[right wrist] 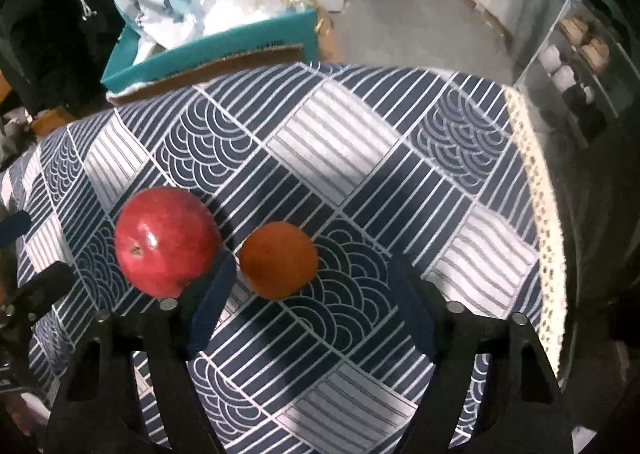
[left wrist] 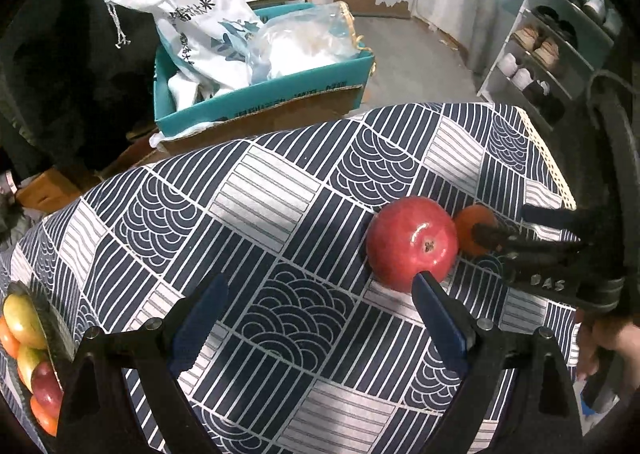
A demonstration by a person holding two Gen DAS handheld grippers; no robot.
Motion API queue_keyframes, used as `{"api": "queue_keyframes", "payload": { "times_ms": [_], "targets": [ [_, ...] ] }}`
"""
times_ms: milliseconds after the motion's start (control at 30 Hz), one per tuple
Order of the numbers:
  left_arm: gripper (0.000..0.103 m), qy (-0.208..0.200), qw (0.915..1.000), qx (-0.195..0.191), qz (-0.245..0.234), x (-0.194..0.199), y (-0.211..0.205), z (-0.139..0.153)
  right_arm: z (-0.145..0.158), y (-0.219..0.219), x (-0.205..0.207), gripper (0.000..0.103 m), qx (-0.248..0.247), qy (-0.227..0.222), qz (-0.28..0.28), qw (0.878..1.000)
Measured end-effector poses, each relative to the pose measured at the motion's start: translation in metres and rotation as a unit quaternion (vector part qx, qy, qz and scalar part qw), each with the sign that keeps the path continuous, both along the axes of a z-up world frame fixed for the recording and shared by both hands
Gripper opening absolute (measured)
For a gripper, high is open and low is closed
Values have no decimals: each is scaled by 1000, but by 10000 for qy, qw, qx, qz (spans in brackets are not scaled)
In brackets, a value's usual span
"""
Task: Organize fruits
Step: 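Grasp the red apple with the left tool while the right tool grasps the tangerine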
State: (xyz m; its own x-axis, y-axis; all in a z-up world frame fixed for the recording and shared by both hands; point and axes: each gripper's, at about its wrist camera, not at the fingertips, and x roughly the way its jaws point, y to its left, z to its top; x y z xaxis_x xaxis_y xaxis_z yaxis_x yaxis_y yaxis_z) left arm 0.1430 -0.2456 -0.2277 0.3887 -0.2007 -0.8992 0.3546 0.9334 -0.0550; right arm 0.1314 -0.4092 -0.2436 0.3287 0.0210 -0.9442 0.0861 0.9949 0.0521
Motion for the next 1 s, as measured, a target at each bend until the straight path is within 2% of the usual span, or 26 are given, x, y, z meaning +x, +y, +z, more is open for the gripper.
{"api": "queue_keyframes", "payload": {
  "times_ms": [133, 367, 433, 500, 533, 633, 867, 1000],
  "targets": [
    [94, 35, 10000, -29, -43, 2, -4, -2, -9, -1, 3, 76, 282, 10, 9, 9996],
    [94, 101, 9998, -135, -93, 5, -10, 0, -13, 2, 10, 63, 659, 49, 89, 9978],
    [94, 106, 9998, -151, -95, 5, -10, 1, -12, 2, 12, 56, 799, 33, 106, 9967],
    [94, 120, 9997, -189, -92, 6, -11, 2, -12, 1, 12, 44, 990, 47, 114, 9950],
    [94, 132, 9997, -209, -83, 6, -12, 2, -11, 1, 13, 44, 1015, 59, 101, 9948],
    [94, 166, 9995, -253, -86, 7, -14, 1, -10, 5, 11, 43, 863, 42, 87, 9962],
    [94, 279, 9988, -393, -71, 8, -26, -5, 6, -11, -6, 43, -122, -162, -293, 9994],
    [94, 391, 9977, -553, -28, 9, -35, -12, 9, -24, -15, 43, -224, -204, -587, 9978]
  ]
}}
